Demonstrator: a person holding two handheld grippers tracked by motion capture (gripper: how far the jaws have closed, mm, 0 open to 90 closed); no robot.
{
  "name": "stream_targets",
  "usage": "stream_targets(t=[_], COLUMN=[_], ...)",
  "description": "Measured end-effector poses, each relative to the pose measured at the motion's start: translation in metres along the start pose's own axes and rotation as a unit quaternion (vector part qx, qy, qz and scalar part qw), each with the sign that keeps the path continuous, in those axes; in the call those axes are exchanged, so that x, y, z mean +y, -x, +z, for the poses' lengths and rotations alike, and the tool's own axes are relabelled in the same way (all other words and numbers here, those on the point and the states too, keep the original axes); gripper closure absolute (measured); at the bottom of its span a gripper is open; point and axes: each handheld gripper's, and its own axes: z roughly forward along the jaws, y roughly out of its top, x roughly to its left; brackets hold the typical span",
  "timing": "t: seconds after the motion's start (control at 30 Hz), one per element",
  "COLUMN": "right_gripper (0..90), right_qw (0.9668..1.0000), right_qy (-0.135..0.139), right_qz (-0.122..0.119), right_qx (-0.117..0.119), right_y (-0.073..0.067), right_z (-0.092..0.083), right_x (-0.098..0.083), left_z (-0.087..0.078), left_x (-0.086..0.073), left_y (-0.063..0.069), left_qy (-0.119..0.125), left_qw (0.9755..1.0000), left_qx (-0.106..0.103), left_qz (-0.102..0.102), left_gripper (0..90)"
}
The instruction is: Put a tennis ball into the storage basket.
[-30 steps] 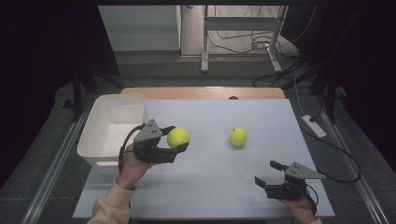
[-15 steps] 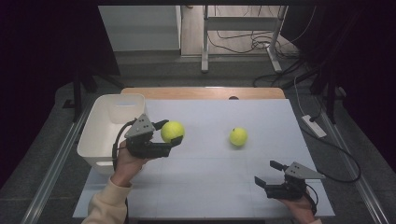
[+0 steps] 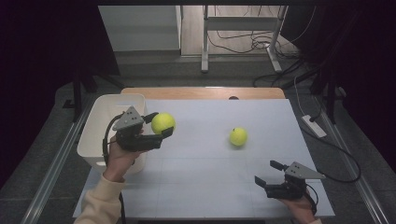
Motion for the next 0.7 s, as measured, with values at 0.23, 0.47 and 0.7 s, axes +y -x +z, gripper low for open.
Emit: stream_targets(t=[0.23, 0.47, 0.7], right_gripper=[9.0, 8.9, 8.9], right_qw=[1.0000, 1.0000, 1.0000], right_qy=[0.001, 0.001, 0.002], right_qz=[0.001, 0.002, 0.002], right_qx=[-0.001, -0.002, -0.003], right_y=[0.001, 0.000, 0.000], right_z=[-0.001, 0.000, 0.000], right_x=[0.000, 0.000, 0.000], left_z=[-0.002, -0.005, -0.009], left_x=[0.001, 0.002, 0.003], left_y=[-0.006, -0.013, -0.022], left_qy=[0.001, -0.001, 0.001], left_qw=[0.9999, 0.9998, 0.9993], left_qx=[0.009, 0.019, 0.034], left_qz=[-0.007, -0.010, -0.017], left_gripper=[27.0, 27.0, 27.0])
